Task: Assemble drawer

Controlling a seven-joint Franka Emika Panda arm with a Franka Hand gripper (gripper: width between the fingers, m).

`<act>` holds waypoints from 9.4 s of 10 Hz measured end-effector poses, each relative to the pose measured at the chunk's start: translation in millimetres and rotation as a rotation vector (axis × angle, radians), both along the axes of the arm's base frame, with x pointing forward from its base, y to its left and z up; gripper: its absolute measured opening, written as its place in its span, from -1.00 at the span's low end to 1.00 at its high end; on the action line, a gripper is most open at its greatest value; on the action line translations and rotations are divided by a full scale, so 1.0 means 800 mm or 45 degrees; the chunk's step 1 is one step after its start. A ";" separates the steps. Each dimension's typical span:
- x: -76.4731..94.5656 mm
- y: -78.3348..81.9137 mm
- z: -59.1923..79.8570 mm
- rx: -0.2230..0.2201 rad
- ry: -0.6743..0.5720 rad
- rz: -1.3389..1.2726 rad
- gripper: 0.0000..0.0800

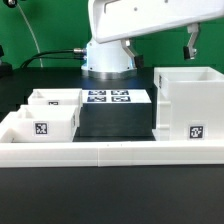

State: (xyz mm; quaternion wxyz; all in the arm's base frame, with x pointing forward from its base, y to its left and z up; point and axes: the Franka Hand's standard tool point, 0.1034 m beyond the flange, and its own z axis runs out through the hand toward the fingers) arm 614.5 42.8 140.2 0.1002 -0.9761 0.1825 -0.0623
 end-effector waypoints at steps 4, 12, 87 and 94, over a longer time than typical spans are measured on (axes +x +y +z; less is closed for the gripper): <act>-0.017 -0.033 -0.003 -0.117 0.030 0.309 0.62; -0.057 -0.107 -0.034 -0.203 0.038 0.277 0.62; -0.115 -0.080 -0.146 -0.401 0.100 2.288 -0.89; -0.111 -0.075 -0.147 -0.455 0.035 2.272 -0.89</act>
Offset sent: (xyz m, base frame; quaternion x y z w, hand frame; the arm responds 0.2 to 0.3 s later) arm -0.0394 -0.0663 -0.0035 -0.1536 -0.0725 -0.2001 0.9649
